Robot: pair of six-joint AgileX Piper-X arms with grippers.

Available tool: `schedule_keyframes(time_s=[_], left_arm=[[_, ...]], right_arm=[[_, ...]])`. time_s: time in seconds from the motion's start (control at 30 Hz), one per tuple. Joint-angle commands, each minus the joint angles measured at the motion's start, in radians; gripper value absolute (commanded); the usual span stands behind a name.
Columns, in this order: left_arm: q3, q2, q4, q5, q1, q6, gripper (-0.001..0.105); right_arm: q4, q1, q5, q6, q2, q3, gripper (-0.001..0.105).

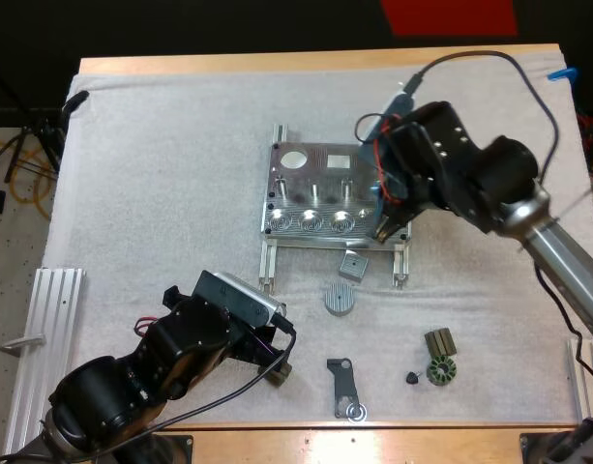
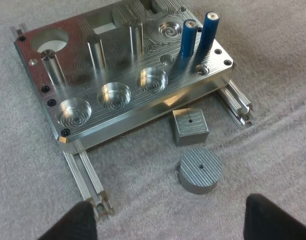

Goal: Load cells from right to left

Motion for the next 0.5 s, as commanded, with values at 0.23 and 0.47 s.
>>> schedule_keyframes(time_s=[0.23,0.47], left_arm=[[-0.002,-0.006,-0.018,-0.023,0.000,-0.003,0.062],[-0.002,-0.006,-0.018,-0.023,0.000,-0.003,0.062]], right_arm=[[0.024,-0.004,-0.010,-0.034,0.113,-0.082,0.000],[0.029,-0.004,-0.010,-0.041,0.193,-0.097,0.000]])
